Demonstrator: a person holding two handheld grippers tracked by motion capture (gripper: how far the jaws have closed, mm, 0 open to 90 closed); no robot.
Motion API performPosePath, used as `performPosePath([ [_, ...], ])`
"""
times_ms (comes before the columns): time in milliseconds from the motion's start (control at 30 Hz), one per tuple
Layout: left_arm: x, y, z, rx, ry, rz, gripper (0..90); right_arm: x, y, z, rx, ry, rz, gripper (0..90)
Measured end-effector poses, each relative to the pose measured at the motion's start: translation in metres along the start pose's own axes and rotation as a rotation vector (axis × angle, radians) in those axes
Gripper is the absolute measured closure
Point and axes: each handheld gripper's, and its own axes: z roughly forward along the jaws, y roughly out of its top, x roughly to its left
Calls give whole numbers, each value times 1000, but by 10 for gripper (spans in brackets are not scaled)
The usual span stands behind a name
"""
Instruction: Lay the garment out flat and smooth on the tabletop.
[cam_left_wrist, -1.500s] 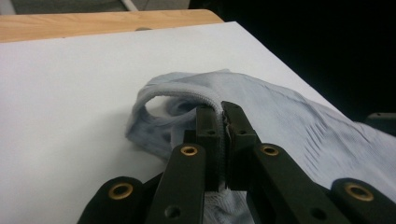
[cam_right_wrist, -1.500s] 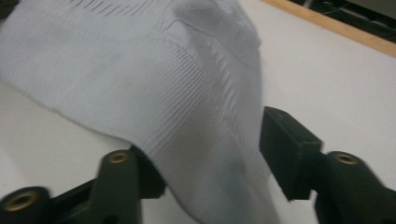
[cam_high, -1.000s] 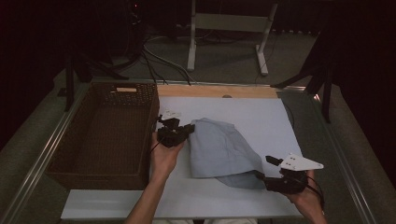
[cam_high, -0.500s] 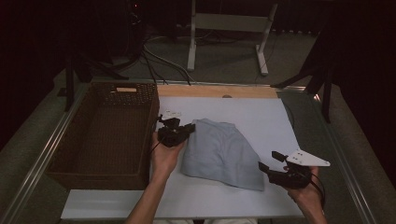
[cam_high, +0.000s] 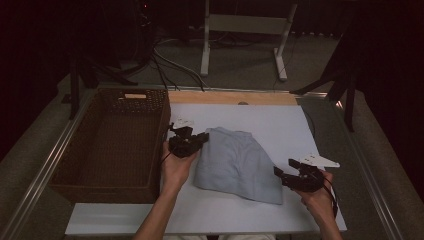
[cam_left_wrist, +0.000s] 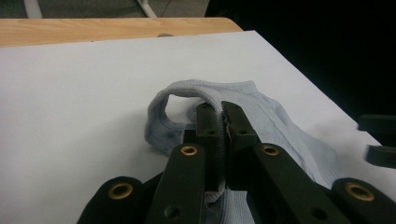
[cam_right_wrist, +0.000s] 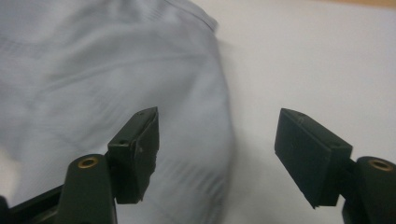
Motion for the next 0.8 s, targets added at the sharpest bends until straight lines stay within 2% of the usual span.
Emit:
performPosePath([
  [267, -2, -2, -1, -5, -6, 7, 885, -5, -5, 25, 96, -27, 25, 410],
  [367, -2, -4, -3, -6, -12, 10, 885, -6, -9, 31, 136, -14, 41, 476],
  [433, -3, -5, -4, -8, -14, 9, 885, -6, -9, 32, 143, 5, 54, 540],
  [533, -3, -9, -6, -7, -20, 7, 885, -4, -8, 32, 154, 39, 58, 704],
  [633, -3, -12, -8, -4, -21, 8, 885, -2, -8, 29, 152, 29, 33, 852],
  [800, -6, -18, -14, 1, -33, 15, 885, 1, -7, 20, 142, 31, 3, 874],
])
